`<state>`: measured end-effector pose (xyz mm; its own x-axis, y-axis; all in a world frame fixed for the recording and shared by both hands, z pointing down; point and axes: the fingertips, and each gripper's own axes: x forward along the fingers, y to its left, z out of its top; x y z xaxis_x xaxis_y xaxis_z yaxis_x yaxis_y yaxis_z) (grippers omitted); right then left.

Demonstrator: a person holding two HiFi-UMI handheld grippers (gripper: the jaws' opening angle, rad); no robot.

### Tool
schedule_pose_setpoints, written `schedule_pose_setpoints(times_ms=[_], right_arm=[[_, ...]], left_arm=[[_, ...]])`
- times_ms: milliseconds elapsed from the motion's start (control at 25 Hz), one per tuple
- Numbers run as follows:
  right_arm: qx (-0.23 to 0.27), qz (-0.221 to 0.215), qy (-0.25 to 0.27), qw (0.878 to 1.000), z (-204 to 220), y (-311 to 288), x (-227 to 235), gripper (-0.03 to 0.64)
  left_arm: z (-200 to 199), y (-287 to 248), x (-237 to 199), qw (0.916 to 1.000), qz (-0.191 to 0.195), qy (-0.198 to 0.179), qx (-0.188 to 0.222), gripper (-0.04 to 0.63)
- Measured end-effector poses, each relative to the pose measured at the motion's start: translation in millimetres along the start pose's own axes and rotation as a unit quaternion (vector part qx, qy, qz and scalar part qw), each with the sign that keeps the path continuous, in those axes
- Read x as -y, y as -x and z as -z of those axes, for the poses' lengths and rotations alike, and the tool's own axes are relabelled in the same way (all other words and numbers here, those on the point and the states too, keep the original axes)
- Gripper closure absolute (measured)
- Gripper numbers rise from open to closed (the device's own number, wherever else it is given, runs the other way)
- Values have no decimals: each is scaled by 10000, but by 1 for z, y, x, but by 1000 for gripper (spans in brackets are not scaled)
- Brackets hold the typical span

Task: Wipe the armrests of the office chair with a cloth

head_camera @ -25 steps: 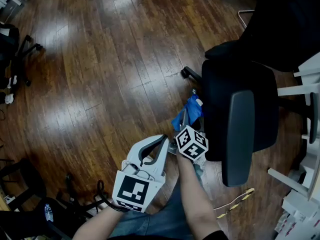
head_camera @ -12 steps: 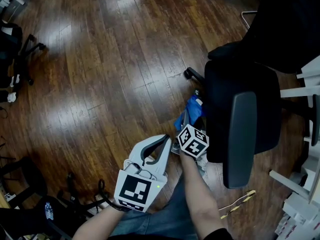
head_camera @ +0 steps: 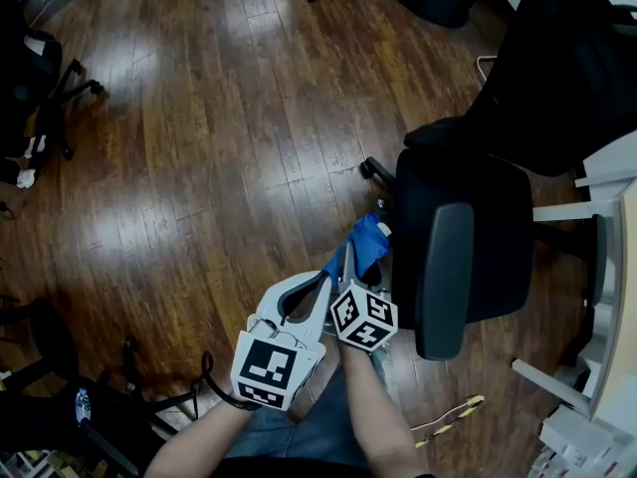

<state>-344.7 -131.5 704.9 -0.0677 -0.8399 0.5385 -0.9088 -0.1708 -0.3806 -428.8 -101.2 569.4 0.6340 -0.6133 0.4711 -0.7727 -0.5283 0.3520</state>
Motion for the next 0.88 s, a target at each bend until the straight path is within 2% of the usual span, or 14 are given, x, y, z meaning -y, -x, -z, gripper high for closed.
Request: schedule_pose_setpoints(times_ms=[320,480,880], right_arm=[[218,-632,206,9976,-63,85,-83,473],[425,-974,508,9930,-98,131,-113,472],[1141,-1644,1413,9695,-188,237,-123,471]], left_arm=[[-43,49,1,9985,-433,195,267,591],[-67,81,12,9961,-609,331,543,591],[-115,125,90,9882,-844,-2,1279,591]])
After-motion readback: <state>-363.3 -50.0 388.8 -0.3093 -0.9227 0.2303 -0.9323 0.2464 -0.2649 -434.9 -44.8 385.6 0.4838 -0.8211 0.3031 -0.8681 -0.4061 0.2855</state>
